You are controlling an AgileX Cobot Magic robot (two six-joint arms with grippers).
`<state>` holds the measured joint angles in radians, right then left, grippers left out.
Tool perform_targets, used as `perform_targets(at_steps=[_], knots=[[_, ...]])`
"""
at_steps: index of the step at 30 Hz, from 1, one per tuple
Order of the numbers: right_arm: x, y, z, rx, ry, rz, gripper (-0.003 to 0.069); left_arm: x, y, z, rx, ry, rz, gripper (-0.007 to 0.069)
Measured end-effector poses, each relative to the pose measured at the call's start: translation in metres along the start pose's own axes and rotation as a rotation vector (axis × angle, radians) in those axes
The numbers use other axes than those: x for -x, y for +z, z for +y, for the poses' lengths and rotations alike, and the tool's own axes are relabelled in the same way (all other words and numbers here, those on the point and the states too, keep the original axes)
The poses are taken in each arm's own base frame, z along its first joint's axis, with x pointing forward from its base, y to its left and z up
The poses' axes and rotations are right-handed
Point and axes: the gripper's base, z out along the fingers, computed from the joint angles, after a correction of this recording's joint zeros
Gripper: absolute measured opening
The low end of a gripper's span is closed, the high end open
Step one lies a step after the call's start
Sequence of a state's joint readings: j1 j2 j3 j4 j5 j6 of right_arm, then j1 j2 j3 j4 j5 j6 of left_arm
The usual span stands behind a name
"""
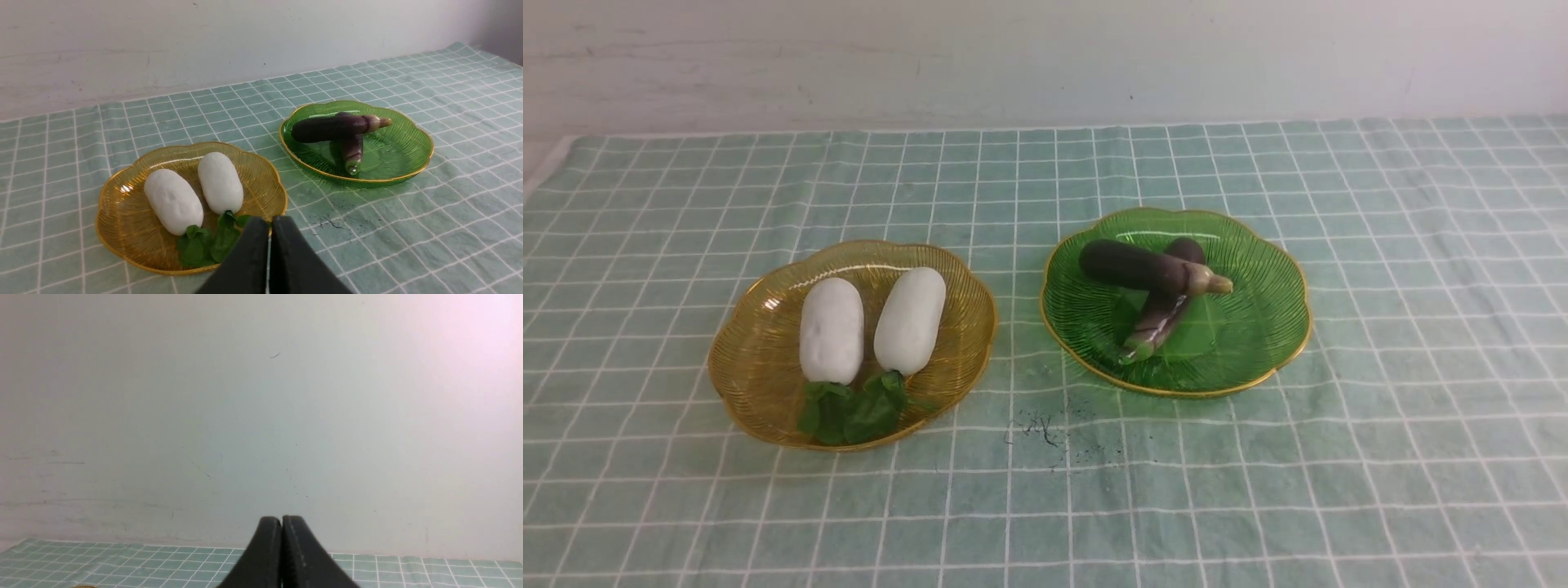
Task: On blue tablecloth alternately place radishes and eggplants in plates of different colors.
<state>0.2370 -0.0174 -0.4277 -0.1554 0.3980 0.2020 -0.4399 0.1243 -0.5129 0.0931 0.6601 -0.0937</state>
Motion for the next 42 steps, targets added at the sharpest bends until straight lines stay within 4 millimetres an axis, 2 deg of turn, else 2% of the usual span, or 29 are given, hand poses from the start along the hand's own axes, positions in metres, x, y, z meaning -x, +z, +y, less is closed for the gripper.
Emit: perform_targets(at_steps=[4,8,14,23,42], knots=[[0.000,0.000,0.000,0.000,0.000,0.000,-0.0013,-0.021,0.007,0.001,0.048,0.009,-0.029,-0.0008],[0.000,0.000,0.000,0.000,0.000,0.002,-0.0013,-0.070,0.026,0.005,0.168,0.030,-0.029,-0.0008],[0.000,0.000,0.000,-0.001,0.000,0.003,-0.0013,-0.126,0.047,0.013,0.292,0.017,0.075,-0.0008],[0.000,0.000,0.000,-0.001,0.000,0.004,-0.0013,-0.137,0.049,0.014,0.299,-0.011,0.127,-0.0008],[0.000,0.000,0.000,-0.001,0.000,0.004,-0.0014,-0.137,0.049,0.013,0.298,-0.012,0.130,-0.0008]])
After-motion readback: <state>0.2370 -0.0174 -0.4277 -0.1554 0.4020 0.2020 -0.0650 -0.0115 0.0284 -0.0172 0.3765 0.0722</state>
